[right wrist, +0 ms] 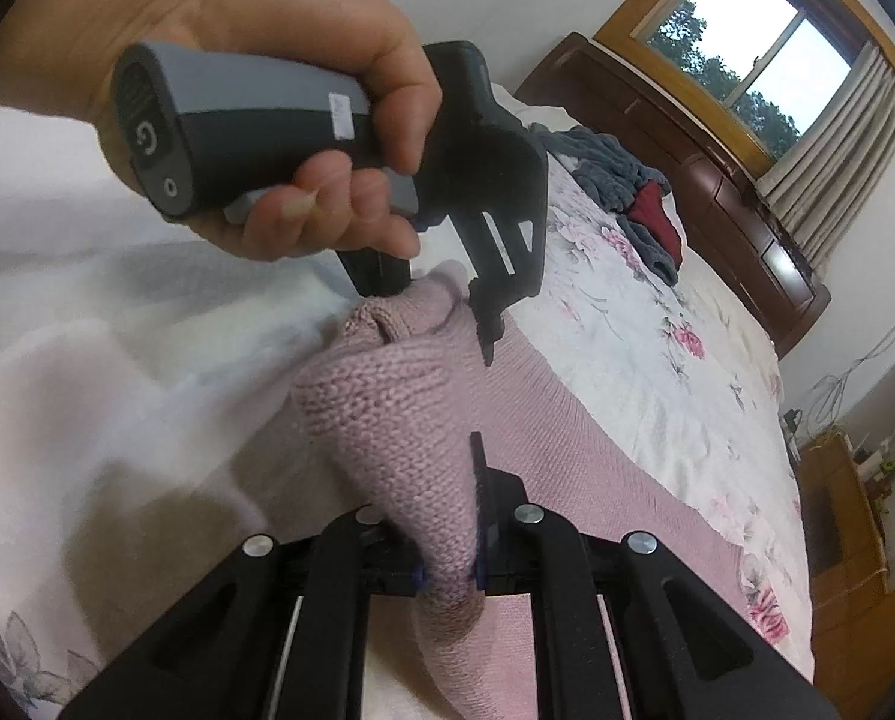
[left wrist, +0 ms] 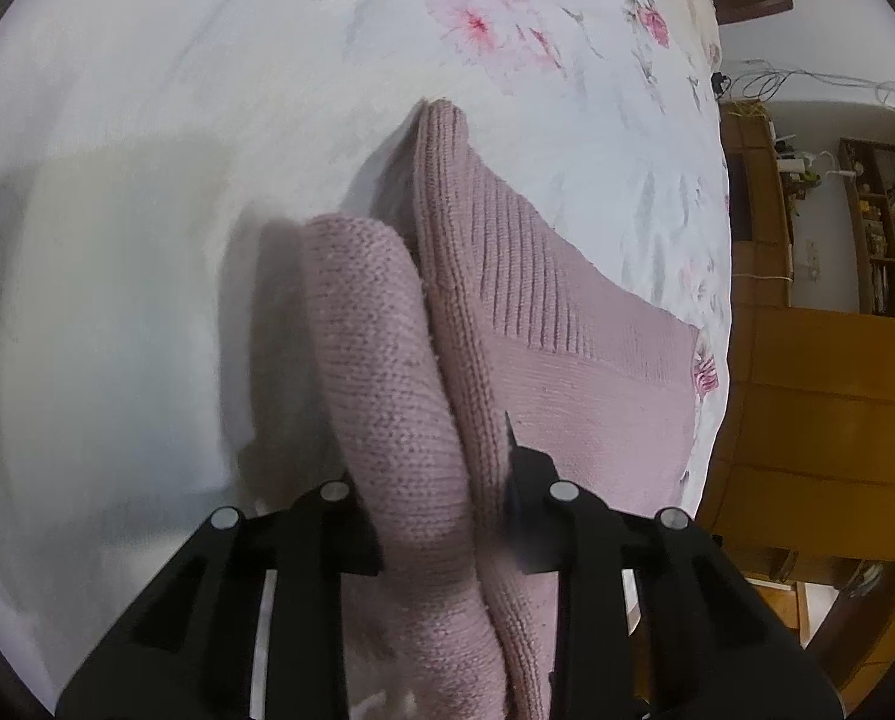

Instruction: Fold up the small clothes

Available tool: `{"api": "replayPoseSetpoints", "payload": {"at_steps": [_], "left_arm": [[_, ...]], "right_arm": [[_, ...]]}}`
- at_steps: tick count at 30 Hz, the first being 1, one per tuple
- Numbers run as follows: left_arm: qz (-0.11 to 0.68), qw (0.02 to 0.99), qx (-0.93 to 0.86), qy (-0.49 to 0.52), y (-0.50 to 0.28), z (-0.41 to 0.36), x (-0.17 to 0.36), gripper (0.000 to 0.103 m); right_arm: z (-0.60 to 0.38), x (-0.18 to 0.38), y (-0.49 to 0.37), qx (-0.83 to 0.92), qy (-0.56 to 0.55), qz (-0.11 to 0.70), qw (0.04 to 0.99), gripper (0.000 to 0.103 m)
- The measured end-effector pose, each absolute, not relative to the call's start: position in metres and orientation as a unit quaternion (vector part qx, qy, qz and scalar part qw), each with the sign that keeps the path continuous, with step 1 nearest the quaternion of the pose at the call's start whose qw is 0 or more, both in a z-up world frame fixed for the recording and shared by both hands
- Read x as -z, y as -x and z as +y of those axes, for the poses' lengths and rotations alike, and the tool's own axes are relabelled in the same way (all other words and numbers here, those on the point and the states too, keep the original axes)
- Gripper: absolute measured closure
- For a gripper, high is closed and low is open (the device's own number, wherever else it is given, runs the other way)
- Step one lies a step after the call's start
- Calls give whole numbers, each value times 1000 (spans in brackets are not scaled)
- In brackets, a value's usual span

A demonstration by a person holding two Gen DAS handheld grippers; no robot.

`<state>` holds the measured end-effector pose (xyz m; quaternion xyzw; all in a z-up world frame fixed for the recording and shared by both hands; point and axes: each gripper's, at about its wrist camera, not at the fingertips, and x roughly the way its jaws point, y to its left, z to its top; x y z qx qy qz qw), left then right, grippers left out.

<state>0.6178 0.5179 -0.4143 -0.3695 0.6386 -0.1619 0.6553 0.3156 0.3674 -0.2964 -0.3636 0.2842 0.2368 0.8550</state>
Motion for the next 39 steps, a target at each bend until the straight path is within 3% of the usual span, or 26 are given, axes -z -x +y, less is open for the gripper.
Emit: {"api": "replayPoseSetpoints", "payload": {"at_steps": [39], "left_arm": [[625, 731, 160, 224, -651, 402, 266, 78]], "right_arm": [[282, 201, -329, -184, 192, 301, 916, 93]]}}
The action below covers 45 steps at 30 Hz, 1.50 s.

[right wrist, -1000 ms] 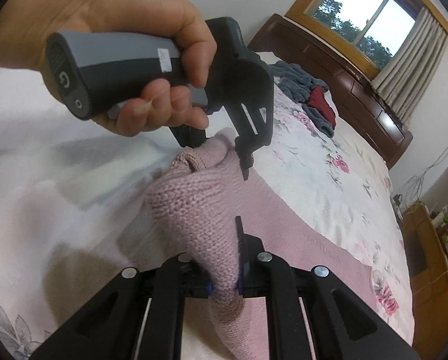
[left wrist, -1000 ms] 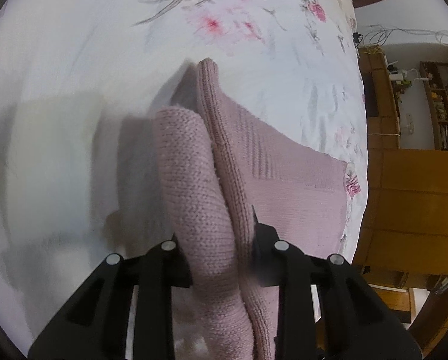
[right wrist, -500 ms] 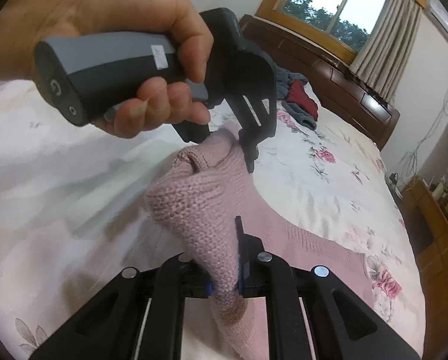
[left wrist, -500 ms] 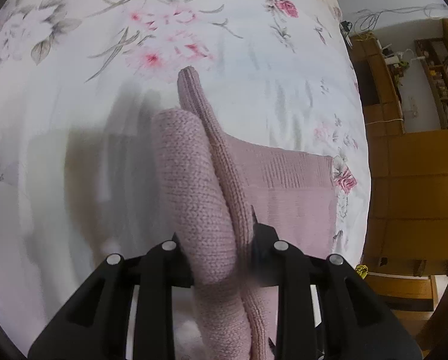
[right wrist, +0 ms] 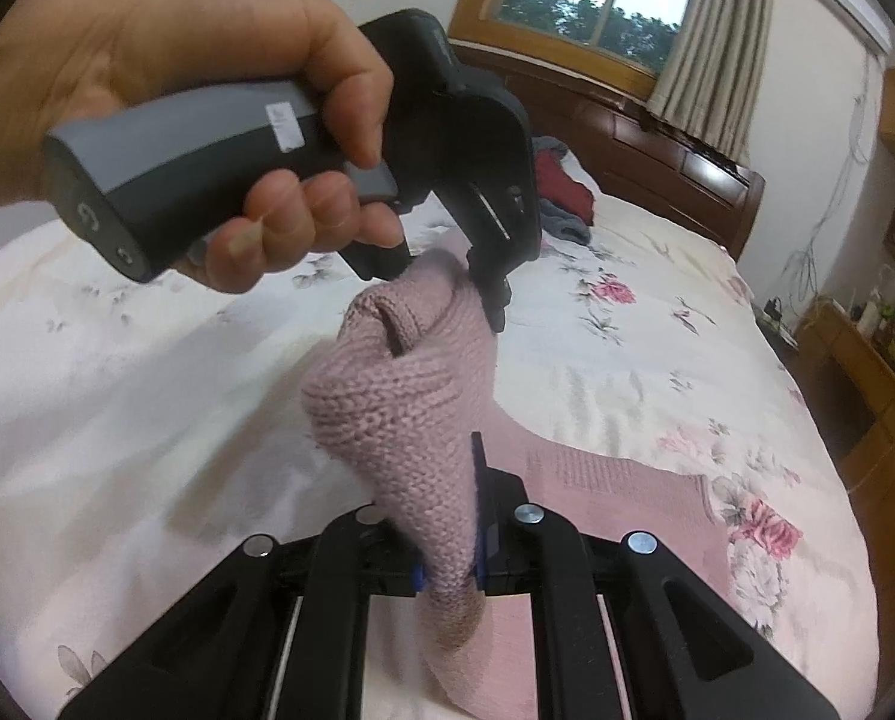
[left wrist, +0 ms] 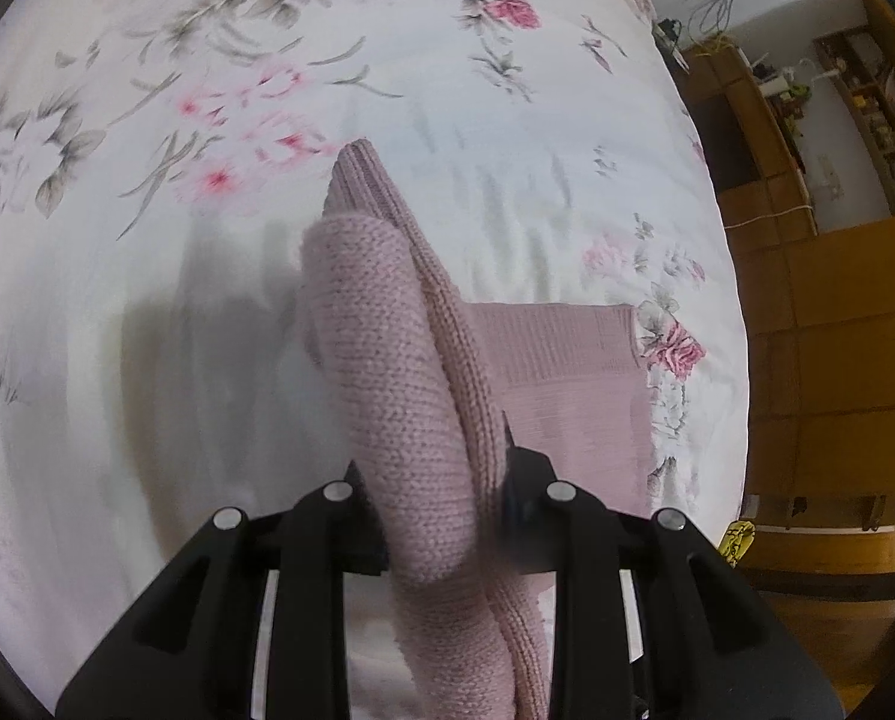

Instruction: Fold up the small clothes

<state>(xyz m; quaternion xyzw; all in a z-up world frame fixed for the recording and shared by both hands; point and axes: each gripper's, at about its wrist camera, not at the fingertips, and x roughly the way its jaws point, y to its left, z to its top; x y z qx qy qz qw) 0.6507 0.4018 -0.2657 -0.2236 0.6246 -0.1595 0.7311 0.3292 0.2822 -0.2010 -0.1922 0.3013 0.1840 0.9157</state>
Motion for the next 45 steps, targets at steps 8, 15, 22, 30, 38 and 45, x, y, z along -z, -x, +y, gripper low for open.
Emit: {"api": "replayPoseSetpoints", "payload": {"at_steps": [8, 15, 22, 30, 38, 45], "left_arm": [[627, 739, 167, 180, -658, 339, 243, 78], [635, 741, 168, 139, -666, 271, 243, 78], [646, 737, 170, 105, -668, 206, 261, 78], [650, 738, 156, 90, -661, 148, 295, 79], [623, 774, 102, 54, -650, 105, 311, 79], [547, 798, 156, 199, -637, 121, 314, 45]], "right_arm": [[237, 187, -332, -165, 143, 307, 926, 93], [191, 187, -337, -143, 110, 320, 930, 93], [143, 199, -344, -132, 64, 344, 927, 93], [86, 226, -344, -115, 23, 378, 919, 93], [35, 253, -345, -120, -70, 413, 900, 93], [-18, 296, -357, -164, -210, 461, 846, 91]]}}
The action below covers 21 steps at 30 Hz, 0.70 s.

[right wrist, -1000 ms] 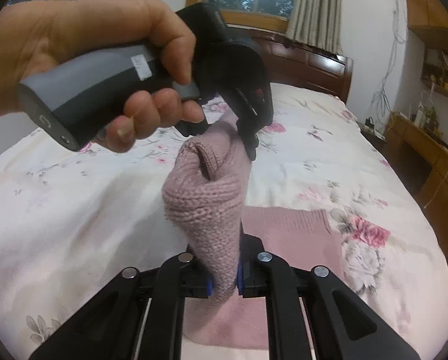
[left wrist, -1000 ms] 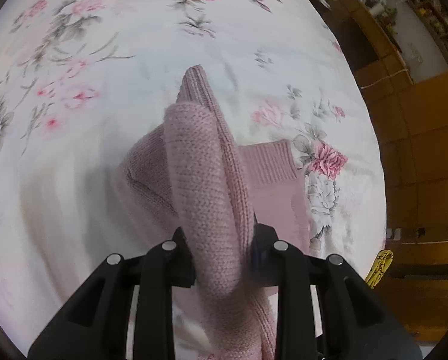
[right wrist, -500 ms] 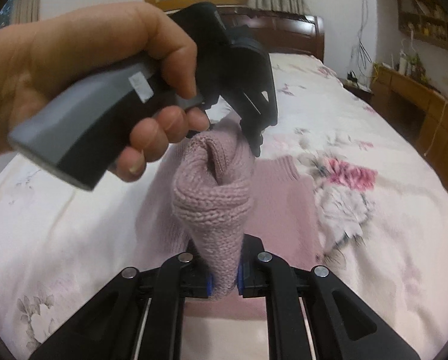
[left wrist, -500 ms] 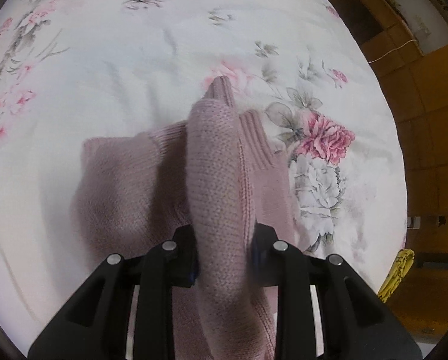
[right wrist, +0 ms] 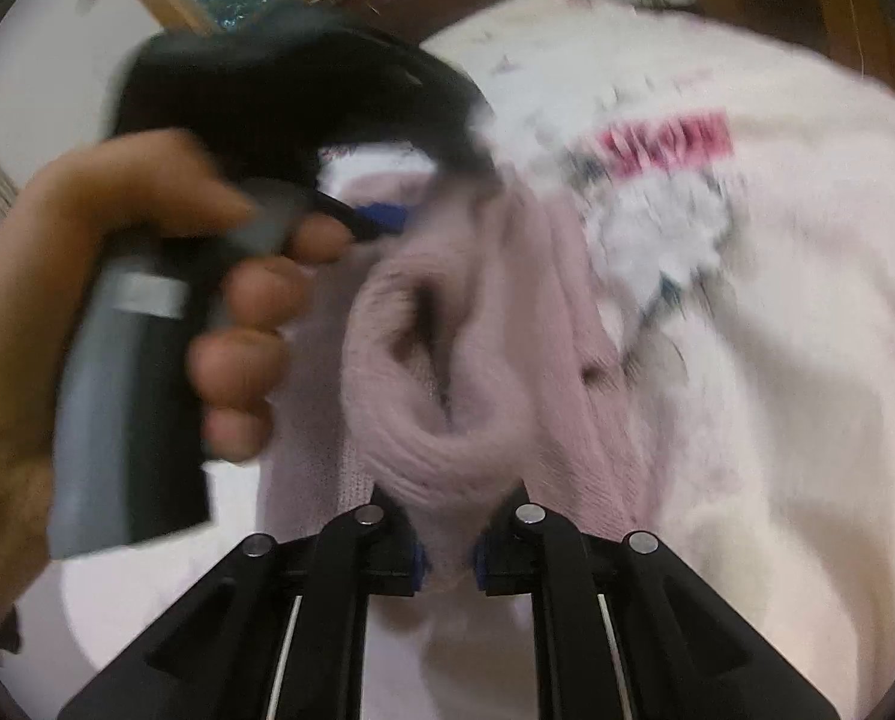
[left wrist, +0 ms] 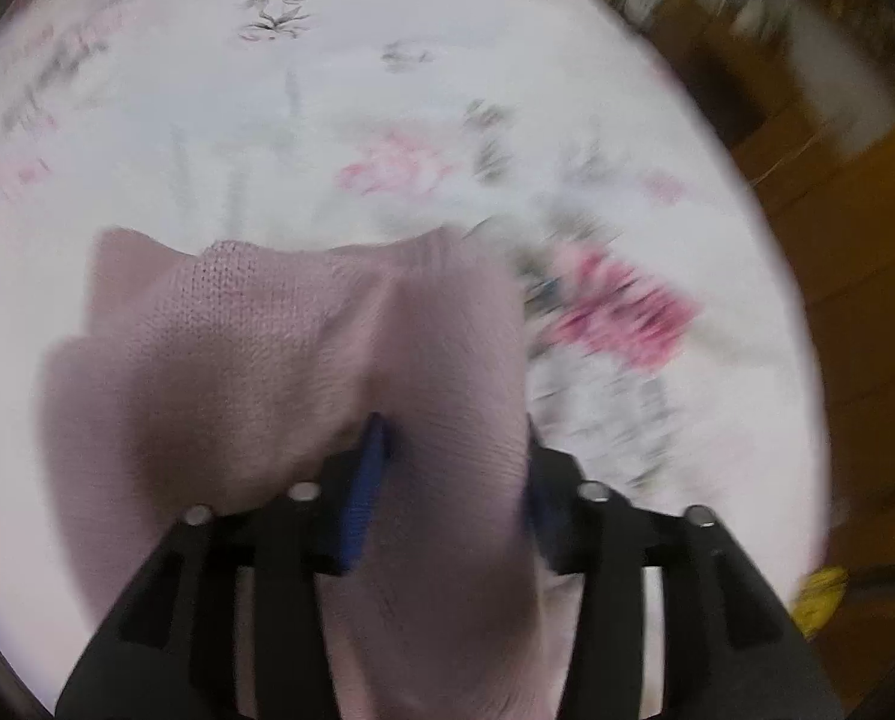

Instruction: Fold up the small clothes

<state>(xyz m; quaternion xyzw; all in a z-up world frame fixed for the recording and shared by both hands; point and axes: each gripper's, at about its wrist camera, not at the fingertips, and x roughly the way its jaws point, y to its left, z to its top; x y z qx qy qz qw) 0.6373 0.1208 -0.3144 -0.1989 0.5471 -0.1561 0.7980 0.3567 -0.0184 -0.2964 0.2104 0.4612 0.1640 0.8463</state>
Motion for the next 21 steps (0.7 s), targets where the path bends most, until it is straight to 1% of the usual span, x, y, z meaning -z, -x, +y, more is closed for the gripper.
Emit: {"api": "replayPoseSetpoints", "payload": {"at_steps": [1, 3, 4, 5, 6, 7, 8, 9, 10, 11, 14, 16, 18, 19, 20, 21], "left_arm": [[539, 800, 160, 211, -637, 127, 313, 42], [532, 797, 170, 231, -636, 146, 309, 41], [531, 795, 174, 238, -635, 151, 307, 41], [527, 794, 179, 246, -631, 163, 304, 41], [522, 794, 184, 249, -627, 170, 301, 39], [518, 794, 194, 252, -623, 178, 298, 37], [512, 793, 208, 256, -615, 187, 294, 37], [508, 790, 223, 262, -607, 193, 292, 36], [506, 786, 236, 265, -599, 198, 291, 36], [504, 782, 251, 269, -587, 203, 290, 36], [503, 762, 288, 287, -558, 215, 296, 36], [507, 750, 304, 297, -544, 220, 304, 36], [518, 727, 324, 315, -528, 222, 318, 36], [523, 713, 333, 326, -520, 223, 327, 37], [529, 706, 337, 330, -515, 223, 334, 37], [534, 699, 339, 334, -512, 222, 343, 37]], "right_arm": [[-24, 303, -358, -176, -227, 469, 835, 91], [-41, 319, -363, -204, -283, 483, 803, 86], [-49, 326, -365, -216, -312, 487, 787, 77], [-57, 332, -368, -227, -339, 490, 770, 72], [-64, 337, -370, -239, -357, 492, 758, 70], [-70, 341, -374, -255, -379, 494, 740, 66], [-75, 344, -378, -273, -399, 496, 721, 58], [-78, 346, -382, -288, -414, 498, 705, 53], [-81, 348, -389, -307, -434, 501, 683, 43], [-83, 349, -394, -318, -445, 504, 669, 36], [-89, 356, -419, -333, -478, 515, 629, 30], [-90, 364, -436, -333, -494, 529, 605, 30], [-88, 368, -453, -342, -493, 548, 582, 33], [-85, 369, -457, -348, -488, 558, 575, 41], [-82, 367, -461, -349, -472, 570, 575, 56], [-79, 362, -463, -346, -442, 579, 591, 69]]}}
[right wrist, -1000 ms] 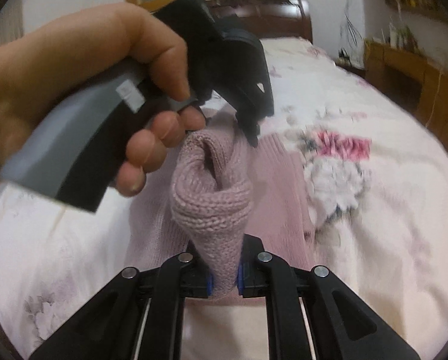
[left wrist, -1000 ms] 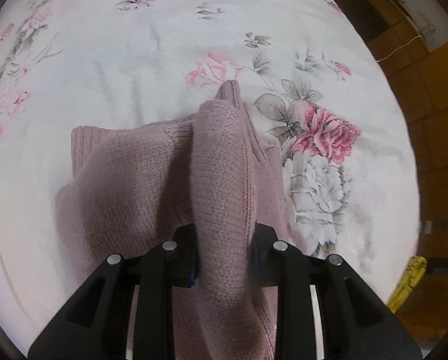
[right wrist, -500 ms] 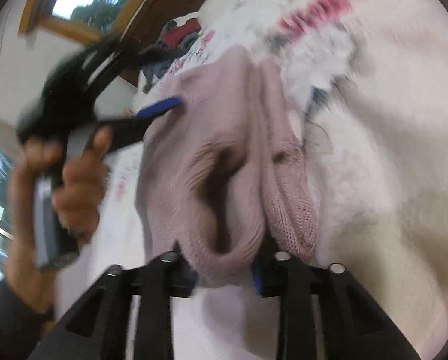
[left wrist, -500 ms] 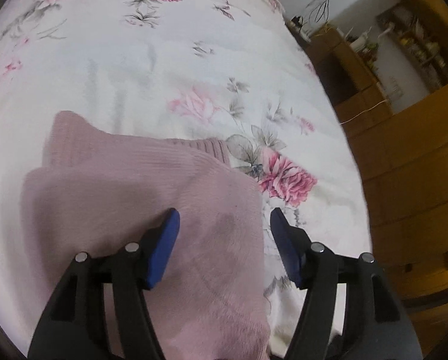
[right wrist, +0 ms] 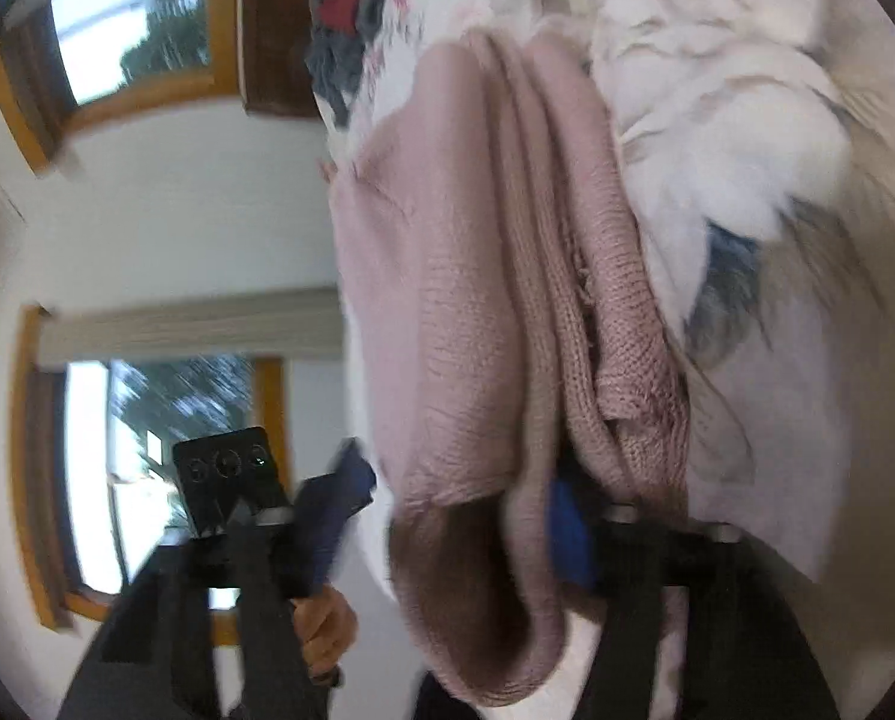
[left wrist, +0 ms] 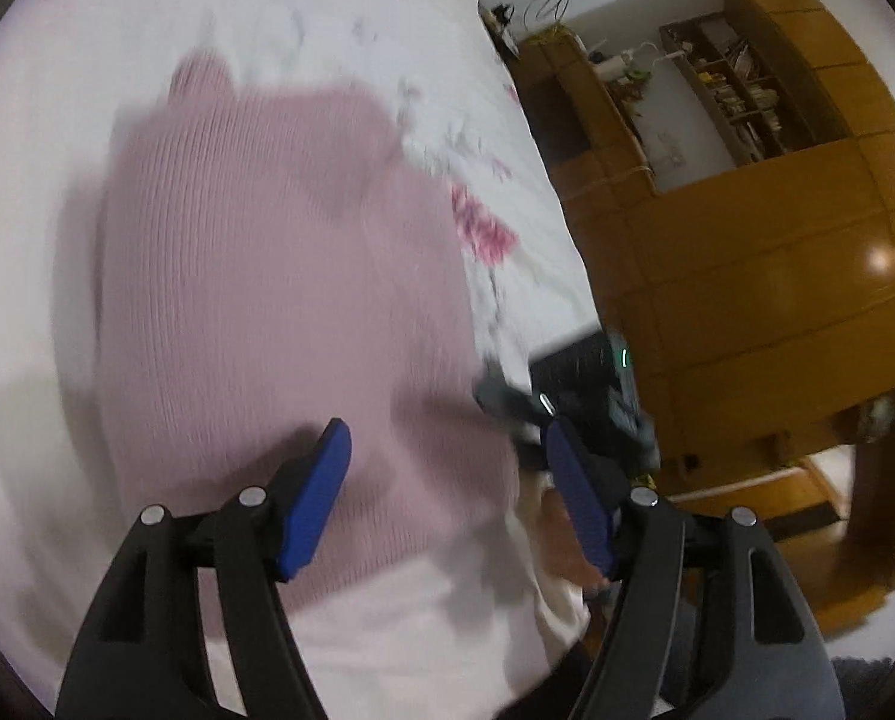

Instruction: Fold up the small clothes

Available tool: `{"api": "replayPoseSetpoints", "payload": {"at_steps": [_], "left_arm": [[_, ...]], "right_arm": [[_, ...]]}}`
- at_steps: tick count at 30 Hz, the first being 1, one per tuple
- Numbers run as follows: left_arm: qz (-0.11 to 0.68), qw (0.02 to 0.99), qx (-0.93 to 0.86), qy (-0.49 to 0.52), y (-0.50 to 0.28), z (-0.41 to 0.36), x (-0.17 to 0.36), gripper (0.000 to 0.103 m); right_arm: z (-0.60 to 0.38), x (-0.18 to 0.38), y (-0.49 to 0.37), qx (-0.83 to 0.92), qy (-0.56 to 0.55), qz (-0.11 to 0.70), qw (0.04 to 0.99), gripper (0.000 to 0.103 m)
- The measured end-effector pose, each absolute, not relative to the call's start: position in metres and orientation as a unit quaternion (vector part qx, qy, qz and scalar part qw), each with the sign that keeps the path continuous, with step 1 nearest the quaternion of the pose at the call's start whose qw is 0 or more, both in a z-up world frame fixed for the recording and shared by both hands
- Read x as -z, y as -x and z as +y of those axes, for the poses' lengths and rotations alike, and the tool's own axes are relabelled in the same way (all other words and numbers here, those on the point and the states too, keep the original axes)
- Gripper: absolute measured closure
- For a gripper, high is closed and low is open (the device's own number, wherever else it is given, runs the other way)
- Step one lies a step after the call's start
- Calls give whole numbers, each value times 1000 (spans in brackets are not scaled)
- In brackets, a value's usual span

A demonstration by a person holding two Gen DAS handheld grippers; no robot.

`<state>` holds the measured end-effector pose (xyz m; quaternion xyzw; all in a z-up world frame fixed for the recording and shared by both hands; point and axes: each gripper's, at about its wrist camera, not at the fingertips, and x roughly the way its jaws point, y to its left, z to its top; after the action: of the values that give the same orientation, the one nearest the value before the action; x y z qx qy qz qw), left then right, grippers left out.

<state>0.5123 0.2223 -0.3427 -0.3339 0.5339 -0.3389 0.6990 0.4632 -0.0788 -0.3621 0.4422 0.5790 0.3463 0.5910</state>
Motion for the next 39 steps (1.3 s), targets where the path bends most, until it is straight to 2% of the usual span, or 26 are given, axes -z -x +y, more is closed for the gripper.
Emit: {"api": "replayPoseSetpoints", "payload": {"at_steps": [1, 4, 7, 9, 10, 11, 12, 13, 14, 18, 20, 22, 23, 24, 27, 28, 32, 35, 36, 37, 38, 39], "left_arm": [[542, 689, 337, 344, -508, 223, 356, 38], [557, 675, 319, 365, -506, 225, 388, 48], [561, 662, 314, 387, -505, 224, 404, 49], [562, 655, 320, 391, -506, 221, 399, 48], [560, 651, 327, 395, -509, 221, 395, 48], [549, 653, 339, 398, -514, 224, 384, 48], [538, 658, 346, 397, -521, 224, 376, 47], [528, 665, 350, 396, -531, 226, 366, 46], [513, 675, 351, 397, -546, 229, 355, 46], [495, 708, 335, 376, -601, 240, 340, 43], [522, 699, 298, 387, -624, 248, 370, 55], [536, 687, 276, 406, -629, 254, 398, 88], [531, 684, 271, 419, -629, 258, 406, 92], [526, 680, 273, 432, -626, 260, 408, 93], [507, 662, 295, 466, -621, 264, 410, 80], [503, 658, 299, 474, -619, 264, 411, 79], [493, 662, 291, 483, -619, 269, 418, 80], [490, 671, 279, 481, -617, 271, 421, 88], [490, 670, 277, 483, -617, 275, 420, 93], [490, 668, 274, 488, -615, 278, 423, 98], [489, 664, 272, 495, -614, 281, 426, 101], [488, 661, 270, 501, -612, 283, 428, 102]], "right_arm": [[-79, 358, -465, -344, -424, 579, 605, 83], [-87, 352, -460, -327, -410, 567, 635, 85], [-89, 374, -457, -305, -411, 582, 632, 85], [-90, 373, -457, -318, -423, 574, 624, 82], [-90, 371, -460, -322, -431, 572, 619, 76], [-93, 370, -459, -320, -440, 571, 615, 66], [-94, 370, -461, -323, -450, 567, 609, 63], [-93, 371, -461, -323, -451, 568, 608, 68], [-93, 369, -462, -317, -435, 571, 620, 81], [-94, 362, -447, -309, -415, 567, 640, 84], [-97, 366, -444, -308, -418, 567, 639, 84], [-95, 368, -443, -307, -416, 569, 639, 84], [-96, 366, -442, -310, -412, 569, 640, 82], [-97, 363, -442, -316, -410, 570, 638, 79], [-110, 342, -450, -325, -412, 552, 648, 65], [-118, 334, -458, -318, -416, 539, 660, 59], [-120, 330, -498, -294, -420, 535, 671, 58], [-94, 335, -529, -287, -399, 555, 671, 58], [-90, 337, -534, -287, -395, 561, 668, 59], [-81, 333, -539, -289, -375, 562, 678, 76], [-79, 325, -540, -291, -354, 554, 695, 83], [-76, 315, -540, -298, -340, 538, 712, 83]]}}
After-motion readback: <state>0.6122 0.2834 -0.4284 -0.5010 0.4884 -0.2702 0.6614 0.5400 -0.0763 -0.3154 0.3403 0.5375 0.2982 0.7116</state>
